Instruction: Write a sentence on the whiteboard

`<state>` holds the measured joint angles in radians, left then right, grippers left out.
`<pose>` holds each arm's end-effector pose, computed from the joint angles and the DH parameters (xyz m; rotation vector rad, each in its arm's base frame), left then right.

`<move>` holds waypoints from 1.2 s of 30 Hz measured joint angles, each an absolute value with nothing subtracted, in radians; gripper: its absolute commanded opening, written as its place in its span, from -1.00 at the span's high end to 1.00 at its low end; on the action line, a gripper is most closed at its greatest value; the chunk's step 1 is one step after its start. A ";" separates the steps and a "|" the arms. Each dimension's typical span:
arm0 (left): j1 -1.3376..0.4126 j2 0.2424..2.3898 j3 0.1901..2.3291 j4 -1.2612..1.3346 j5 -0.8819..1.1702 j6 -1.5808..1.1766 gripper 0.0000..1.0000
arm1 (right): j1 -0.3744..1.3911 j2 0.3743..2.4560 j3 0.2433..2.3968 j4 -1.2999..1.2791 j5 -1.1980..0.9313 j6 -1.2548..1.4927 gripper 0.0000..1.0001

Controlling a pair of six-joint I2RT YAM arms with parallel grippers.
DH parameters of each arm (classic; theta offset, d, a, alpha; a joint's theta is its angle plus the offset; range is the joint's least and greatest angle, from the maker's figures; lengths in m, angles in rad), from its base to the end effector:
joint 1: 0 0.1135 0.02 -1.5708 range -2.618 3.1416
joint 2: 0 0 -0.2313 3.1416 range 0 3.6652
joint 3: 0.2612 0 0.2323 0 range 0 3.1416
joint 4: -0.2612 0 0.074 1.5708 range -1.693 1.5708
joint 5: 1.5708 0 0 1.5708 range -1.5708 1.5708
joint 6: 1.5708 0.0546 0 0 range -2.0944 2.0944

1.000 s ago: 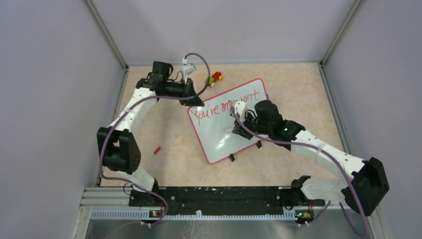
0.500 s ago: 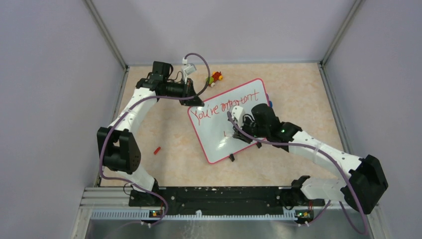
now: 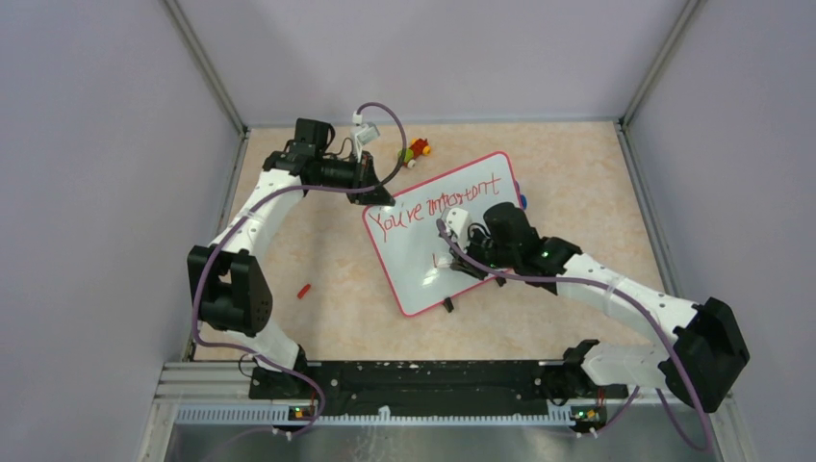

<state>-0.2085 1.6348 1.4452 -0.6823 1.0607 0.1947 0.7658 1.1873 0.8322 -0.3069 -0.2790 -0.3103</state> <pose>0.3142 -0.1152 0.2839 0.8847 2.0238 -1.2720 0.1802 0.1942 0.2285 -1.2890 1.8579 0.5574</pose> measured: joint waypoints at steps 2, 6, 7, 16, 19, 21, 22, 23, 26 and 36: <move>-0.208 1.635 1.445 -0.682 1.060 0.195 0.75 | 0.767 1.188 0.834 -0.307 -0.277 -0.310 1.00; -0.208 1.635 1.445 -0.682 1.057 0.195 0.75 | 0.770 1.196 0.844 -0.309 -0.268 -0.302 1.00; -0.208 1.635 1.445 -0.682 1.057 0.195 0.75 | 0.770 1.199 0.848 -0.311 -0.266 -0.300 1.00; -0.208 1.635 1.445 -0.682 1.057 0.197 0.75 | 0.775 1.207 0.873 -0.318 -0.240 -0.292 1.00; -0.208 1.635 1.445 -0.682 1.057 0.197 0.75 | 0.774 1.207 0.886 -0.318 -0.228 -0.292 1.00; -0.208 1.635 1.445 -0.682 1.057 0.197 0.75 | 0.772 1.207 0.894 -0.315 -0.222 -0.292 1.00; -0.208 1.635 1.445 -0.682 1.057 0.197 0.75 | 0.770 1.207 0.898 -0.316 -0.219 -0.292 1.00; -0.208 1.635 1.445 -0.682 1.057 0.197 0.75 | 0.769 1.207 0.900 -0.313 -0.216 -0.292 1.00; -0.208 1.635 1.445 -0.682 1.057 0.197 0.75 | 0.768 1.206 0.905 -0.314 -0.210 -0.292 1.00; -0.208 1.635 1.445 -0.682 1.056 0.198 0.75 | 0.735 1.185 0.905 -0.316 -0.199 -0.295 1.00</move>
